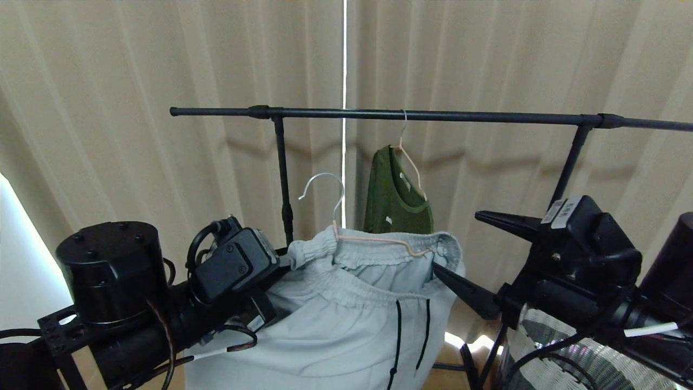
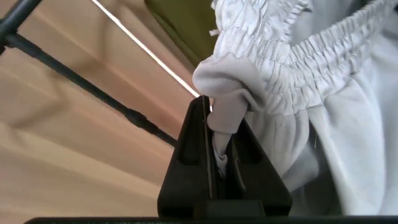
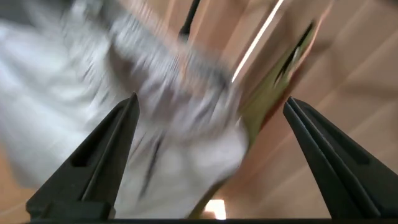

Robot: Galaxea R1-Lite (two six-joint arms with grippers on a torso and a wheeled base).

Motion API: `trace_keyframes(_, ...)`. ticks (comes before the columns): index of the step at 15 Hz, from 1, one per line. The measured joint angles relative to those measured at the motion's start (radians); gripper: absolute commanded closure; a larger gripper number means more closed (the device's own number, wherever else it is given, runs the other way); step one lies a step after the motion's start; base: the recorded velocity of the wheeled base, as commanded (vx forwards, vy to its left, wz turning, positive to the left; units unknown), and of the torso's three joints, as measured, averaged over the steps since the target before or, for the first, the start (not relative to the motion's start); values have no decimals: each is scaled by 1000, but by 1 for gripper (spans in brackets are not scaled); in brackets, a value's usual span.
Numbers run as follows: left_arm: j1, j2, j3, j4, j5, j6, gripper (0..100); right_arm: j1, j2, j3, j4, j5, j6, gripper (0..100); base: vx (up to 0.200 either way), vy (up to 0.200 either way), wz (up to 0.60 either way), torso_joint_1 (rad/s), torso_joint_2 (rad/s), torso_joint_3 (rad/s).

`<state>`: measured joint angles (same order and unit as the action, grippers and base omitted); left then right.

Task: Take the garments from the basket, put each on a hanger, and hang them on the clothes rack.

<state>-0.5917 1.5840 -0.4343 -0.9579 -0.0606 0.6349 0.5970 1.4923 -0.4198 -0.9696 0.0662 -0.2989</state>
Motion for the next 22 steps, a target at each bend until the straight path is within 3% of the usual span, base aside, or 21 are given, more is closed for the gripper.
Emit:
trace_keyframes(7,-94,-5,-26,0,0,1,100,-31,118,-91,2,0,-128,0,0,0,0,0,0,0)
trace_keyframes(14,-123,-10,-18,-19,-2,3,100,-43,202,-185,-1,33,-165,0,0,0,0,0,0,0)
trace_keyframes(18,-126,-10,-8,-37,-42,4,100,-42,219,-194,-2,84,-198,0,0,0,0,0,0,0)
trace_keyframes(22,-126,-25,-6,-38,-83,4,100,-43,225,-194,-3,86,-201,0,0,0,0,0,0,0)
